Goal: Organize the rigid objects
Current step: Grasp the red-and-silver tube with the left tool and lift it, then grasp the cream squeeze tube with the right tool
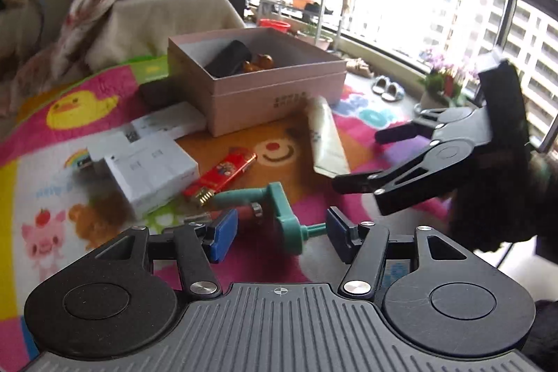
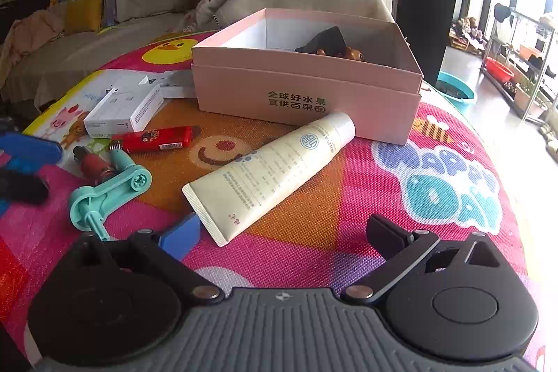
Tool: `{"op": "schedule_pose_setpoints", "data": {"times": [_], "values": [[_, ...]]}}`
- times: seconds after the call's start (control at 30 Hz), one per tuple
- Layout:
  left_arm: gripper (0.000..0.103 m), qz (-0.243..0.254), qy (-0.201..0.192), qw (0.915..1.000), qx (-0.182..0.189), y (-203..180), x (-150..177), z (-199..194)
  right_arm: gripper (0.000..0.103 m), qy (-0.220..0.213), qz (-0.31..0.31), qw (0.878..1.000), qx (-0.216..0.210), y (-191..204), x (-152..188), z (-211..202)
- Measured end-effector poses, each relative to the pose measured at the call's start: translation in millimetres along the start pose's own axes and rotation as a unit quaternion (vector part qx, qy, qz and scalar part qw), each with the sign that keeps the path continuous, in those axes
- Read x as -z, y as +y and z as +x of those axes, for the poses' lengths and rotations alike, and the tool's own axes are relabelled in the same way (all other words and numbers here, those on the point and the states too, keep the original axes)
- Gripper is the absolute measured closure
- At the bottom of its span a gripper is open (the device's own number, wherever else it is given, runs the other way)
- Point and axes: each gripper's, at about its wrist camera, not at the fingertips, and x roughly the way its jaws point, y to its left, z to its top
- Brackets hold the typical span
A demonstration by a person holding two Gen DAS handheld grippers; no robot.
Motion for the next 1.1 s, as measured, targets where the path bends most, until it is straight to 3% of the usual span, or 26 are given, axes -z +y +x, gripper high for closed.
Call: {"op": "schedule_pose_setpoints", "data": {"times": [0.13, 0.23, 0.47, 0.53, 0.6, 0.77, 0.93, 1.03, 1.1], "values": [[0.043, -0.029, -0.017, 0.9994, -0.005, 22.3, -1.7, 2.7, 0.002, -0.001, 0.001, 1.0, 0.001, 0.3, 0.3, -0.4], [0.043, -0.004, -0.008, 0.9998, -0.016, 40.1, 0.0, 0.6, 0.002, 0.0, 0.003, 1.0, -0.002, -0.7, -0.1, 0.2], [0.044, 0.04, 0.039, 0.9985, 0.003, 46.3, 6.8, 9.6, 0.001, 0.001, 0.004, 1.0, -0.003, -0.3, -0.5, 0.7], [0.054, 0.045, 0.045, 0.9977, 0.025, 37.2, 9.3, 8.4, 0.001, 0.001, 0.004, 1.0, -0.003, -0.4, -0.5, 0.7], [0.071, 0.05, 0.047, 0.9973, 0.025, 29.1, 11.2, 11.2, 0.001, 0.002, 0.004, 1.0, -0.003, -0.3, -0.5, 0.9], [0.074, 0.034, 0.03, 0.9989, 0.015, 18.3, 12.4, 26.9, 0.001, 0.001, 0.004, 1.0, -0.003, -0.7, -0.4, 0.7], [0.079, 0.013, 0.018, 0.9997, -0.011, 17.8, 15.4, 23.9, 0.001, -0.005, 0.008, 1.0, 0.001, -1.7, -0.2, -1.0], [0.079, -0.035, 0.01, 0.9955, -0.088, 31.6, 19.9, 16.9, 0.001, -0.043, 0.022, 0.999, 0.01, -4.4, -1.0, -13.2], [0.079, -0.087, -0.001, 0.9894, -0.116, 44.1, 22.6, 12.7, 0.001, -0.057, 0.042, 0.997, 0.003, -6.7, -7.0, -16.8]]}}
